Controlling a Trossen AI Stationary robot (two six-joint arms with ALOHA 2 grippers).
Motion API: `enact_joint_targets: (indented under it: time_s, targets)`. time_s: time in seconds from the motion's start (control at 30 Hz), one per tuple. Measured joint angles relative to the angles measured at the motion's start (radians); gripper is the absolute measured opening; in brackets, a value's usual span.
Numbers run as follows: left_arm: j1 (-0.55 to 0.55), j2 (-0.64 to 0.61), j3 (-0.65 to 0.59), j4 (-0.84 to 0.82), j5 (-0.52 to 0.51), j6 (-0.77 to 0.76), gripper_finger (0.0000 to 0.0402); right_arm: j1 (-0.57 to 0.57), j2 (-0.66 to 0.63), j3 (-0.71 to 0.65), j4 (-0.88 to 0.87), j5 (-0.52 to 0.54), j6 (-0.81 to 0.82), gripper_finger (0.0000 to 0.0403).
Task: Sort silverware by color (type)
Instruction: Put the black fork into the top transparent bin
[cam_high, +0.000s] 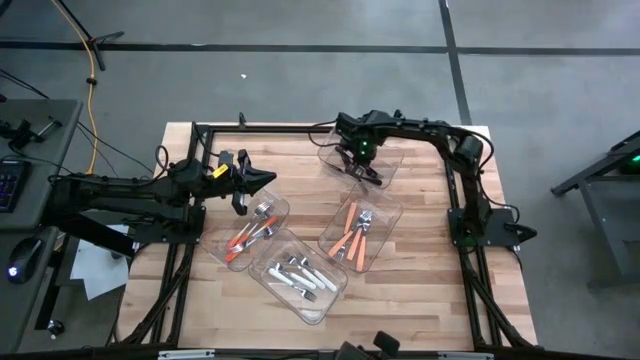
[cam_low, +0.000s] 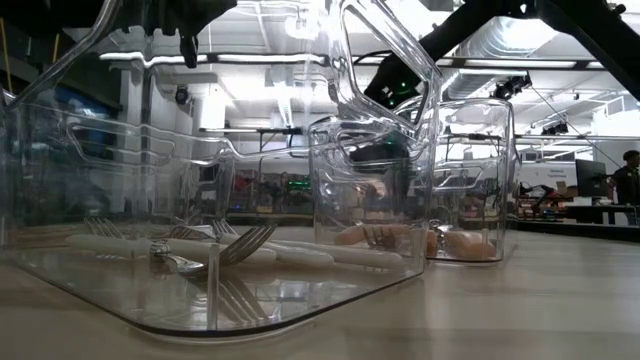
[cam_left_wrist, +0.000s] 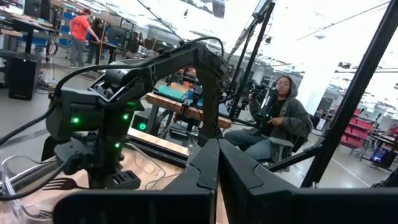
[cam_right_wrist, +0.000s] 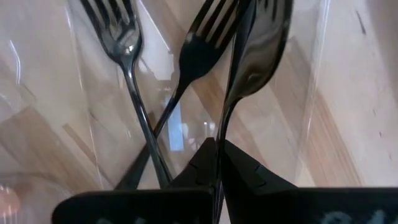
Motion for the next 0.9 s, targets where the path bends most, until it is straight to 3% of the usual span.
enact_joint_targets:
  time_s: [0.6,0.73,0.9]
  targets:
    - [0.0,0.0,0.0,-0.002,0.0,0.001,0.0,0.002,0.001,0.0,0.029,-0.057,0.046,0.0006]
    - [0.0,0.0,0.0,-0.002,0.0,0.001,0.0,0.002,0.001,0.0,0.012,-0.062,0.045,0.0041]
    - [0.0,0.0,0.0,-0.002,0.0,0.001,0.0,0.002,0.001,0.0,-0.022,-0.062,0.042,0.0111]
